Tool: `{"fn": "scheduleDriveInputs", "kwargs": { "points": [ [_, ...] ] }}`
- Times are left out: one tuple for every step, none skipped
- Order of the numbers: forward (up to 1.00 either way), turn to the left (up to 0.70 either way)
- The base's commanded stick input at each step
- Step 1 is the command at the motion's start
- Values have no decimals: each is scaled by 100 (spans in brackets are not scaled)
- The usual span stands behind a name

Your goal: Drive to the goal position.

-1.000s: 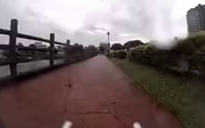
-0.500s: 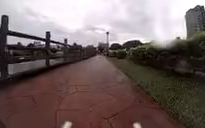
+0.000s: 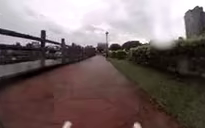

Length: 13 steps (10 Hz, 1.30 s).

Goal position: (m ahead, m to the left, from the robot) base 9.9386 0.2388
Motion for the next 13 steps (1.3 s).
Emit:
{"fn": "scheduleDriveInputs", "kwargs": {
  "points": [
    [50,50],
    [50,46],
    [50,7],
    [50,0],
    [50,0],
    [50,0],
    [50,0],
    [50,0],
    [50,0],
    [50,0],
    [50,0],
    [50,0],
    [50,0]
  ]
}}
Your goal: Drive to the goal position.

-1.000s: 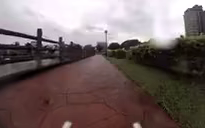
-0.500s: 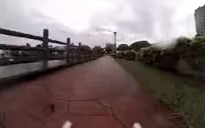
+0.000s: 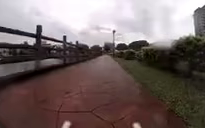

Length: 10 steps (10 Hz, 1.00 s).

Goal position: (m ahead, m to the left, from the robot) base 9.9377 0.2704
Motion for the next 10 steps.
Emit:
{"fn": "scheduleDriveInputs", "kwargs": {
  "points": [
    [50,0],
    [50,0],
    [50,0],
    [50,0],
    [50,0],
    [50,0],
    [50,0],
    [50,0],
    [50,0],
    [50,0]
  ]
}}
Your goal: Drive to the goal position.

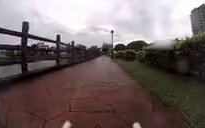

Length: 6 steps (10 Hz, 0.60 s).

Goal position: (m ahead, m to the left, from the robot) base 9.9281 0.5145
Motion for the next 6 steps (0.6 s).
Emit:
{"fn": "scheduleDriveInputs", "kwargs": {
  "points": [
    [50,0],
    [50,0],
    [50,0],
    [50,0],
    [50,0],
    [50,0]
  ]
}}
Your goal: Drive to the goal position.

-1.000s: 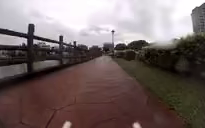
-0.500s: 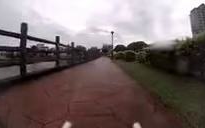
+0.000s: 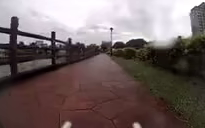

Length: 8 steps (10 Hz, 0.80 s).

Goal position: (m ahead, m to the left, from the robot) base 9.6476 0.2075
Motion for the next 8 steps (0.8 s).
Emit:
{"fn": "scheduleDriveInputs", "kwargs": {
  "points": [
    [50,0],
    [50,0],
    [50,0],
    [50,0],
    [50,0],
    [50,0],
    [50,0],
    [50,0]
  ]
}}
